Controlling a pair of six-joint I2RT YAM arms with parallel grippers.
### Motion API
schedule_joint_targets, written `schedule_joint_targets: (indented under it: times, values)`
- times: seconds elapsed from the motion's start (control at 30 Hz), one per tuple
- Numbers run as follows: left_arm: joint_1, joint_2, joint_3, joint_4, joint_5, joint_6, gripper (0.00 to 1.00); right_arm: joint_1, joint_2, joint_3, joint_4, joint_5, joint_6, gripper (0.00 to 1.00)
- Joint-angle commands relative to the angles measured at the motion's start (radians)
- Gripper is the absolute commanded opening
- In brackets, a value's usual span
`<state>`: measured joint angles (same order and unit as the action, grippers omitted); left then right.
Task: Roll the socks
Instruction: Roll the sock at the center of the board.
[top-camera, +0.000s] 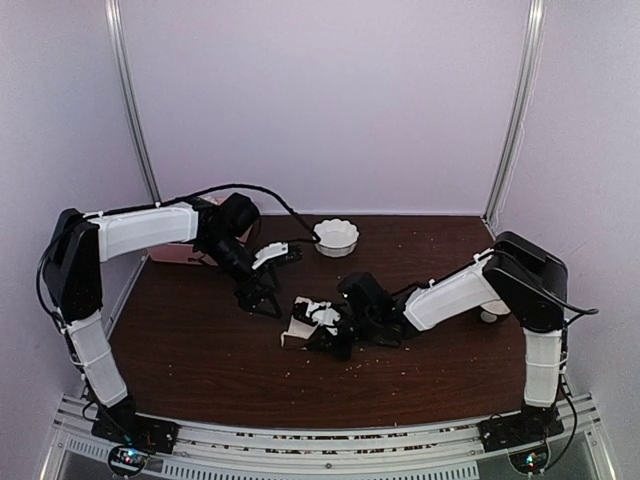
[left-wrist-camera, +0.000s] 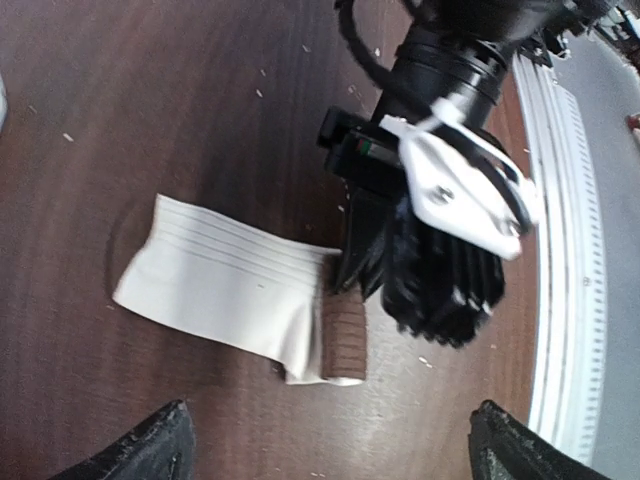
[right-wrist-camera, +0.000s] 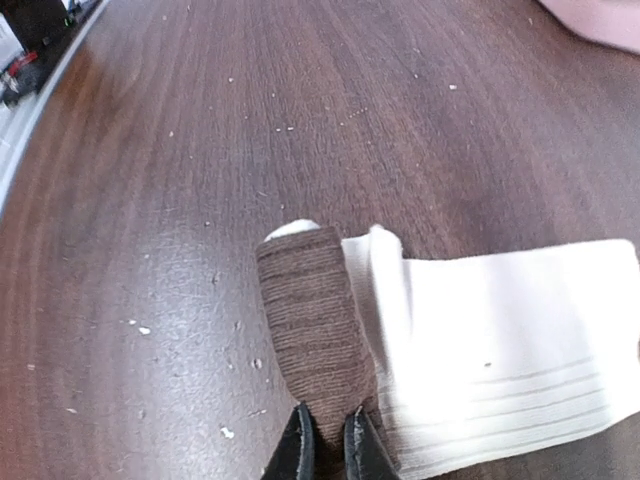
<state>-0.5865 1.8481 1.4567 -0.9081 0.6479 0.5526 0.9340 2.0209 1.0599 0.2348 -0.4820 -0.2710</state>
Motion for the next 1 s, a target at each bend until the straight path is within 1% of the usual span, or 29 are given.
schedule_joint_targets:
  times: [0.0, 0.07, 0.1, 0.13, 0.17, 0.2, 0.23, 0.27, 0.3, 0.33, 0.37, 0.47, 0.57, 0.63, 0.73, 0.83, 0.87, 0.97]
  values:
    - [-0.006, -0.118, -0.144, 0.312, -0.066, 0.008, 0.98, -0.060, 0.075, -0.057, -0.112, -0.195, 0.193, 0.00]
    - [-0.006, -0.112, -0.175, 0.356, -0.105, -0.009, 0.98, -0.086, 0.097, -0.043, -0.127, -0.250, 0.241, 0.00]
    - [-0.006, -0.067, -0.165, 0.361, -0.161, -0.024, 0.98, -0.094, 0.107, -0.035, -0.135, -0.273, 0.261, 0.00]
    - [-0.005, 0.002, -0.114, 0.299, -0.187, 0.032, 0.98, -0.101, 0.115, -0.025, -0.148, -0.291, 0.275, 0.00]
    - [-0.004, 0.070, -0.051, 0.150, -0.177, 0.092, 0.98, -0.111, 0.121, -0.017, -0.152, -0.313, 0.295, 0.00]
    - [-0.003, 0.092, -0.032, 0.128, -0.163, 0.121, 0.98, -0.121, 0.128, -0.012, -0.150, -0.341, 0.320, 0.00]
    - [-0.009, 0.060, -0.085, 0.192, -0.163, 0.133, 0.98, -0.131, 0.135, -0.003, -0.158, -0.361, 0.339, 0.00]
    - [-0.027, -0.007, -0.170, 0.297, -0.180, 0.151, 0.98, -0.142, 0.142, 0.008, -0.173, -0.376, 0.357, 0.00]
    - [-0.054, -0.064, -0.238, 0.362, -0.199, 0.183, 0.98, -0.153, 0.151, 0.017, -0.185, -0.389, 0.373, 0.00]
    - [-0.084, -0.091, -0.269, 0.372, -0.213, 0.221, 0.98, -0.161, 0.160, 0.025, -0.196, -0.400, 0.387, 0.00]
    - [-0.110, -0.087, -0.268, 0.350, -0.231, 0.248, 0.98, -0.169, 0.166, 0.035, -0.214, -0.404, 0.394, 0.00]
    - [-0.140, 0.001, -0.169, 0.230, -0.214, 0.271, 0.97, -0.183, 0.188, 0.076, -0.296, -0.398, 0.388, 0.00]
    - [-0.142, 0.082, -0.088, 0.186, -0.183, 0.250, 0.81, -0.187, 0.211, 0.127, -0.395, -0.376, 0.368, 0.00]
    - [-0.146, 0.097, -0.063, 0.187, -0.164, 0.234, 0.75, -0.187, 0.210, 0.129, -0.402, -0.372, 0.379, 0.00]
    - [-0.152, 0.114, -0.044, 0.185, -0.160, 0.221, 0.63, -0.187, 0.204, 0.130, -0.398, -0.362, 0.412, 0.00]
    - [-0.153, 0.143, -0.033, 0.155, -0.159, 0.221, 0.47, -0.187, 0.198, 0.129, -0.381, -0.354, 0.449, 0.00]
    - [-0.153, 0.152, -0.032, 0.146, -0.157, 0.216, 0.44, -0.187, 0.197, 0.128, -0.371, -0.354, 0.465, 0.00]
    - [-0.153, 0.169, -0.041, 0.145, -0.156, 0.196, 0.41, -0.187, 0.197, 0.117, -0.322, -0.360, 0.519, 0.00]
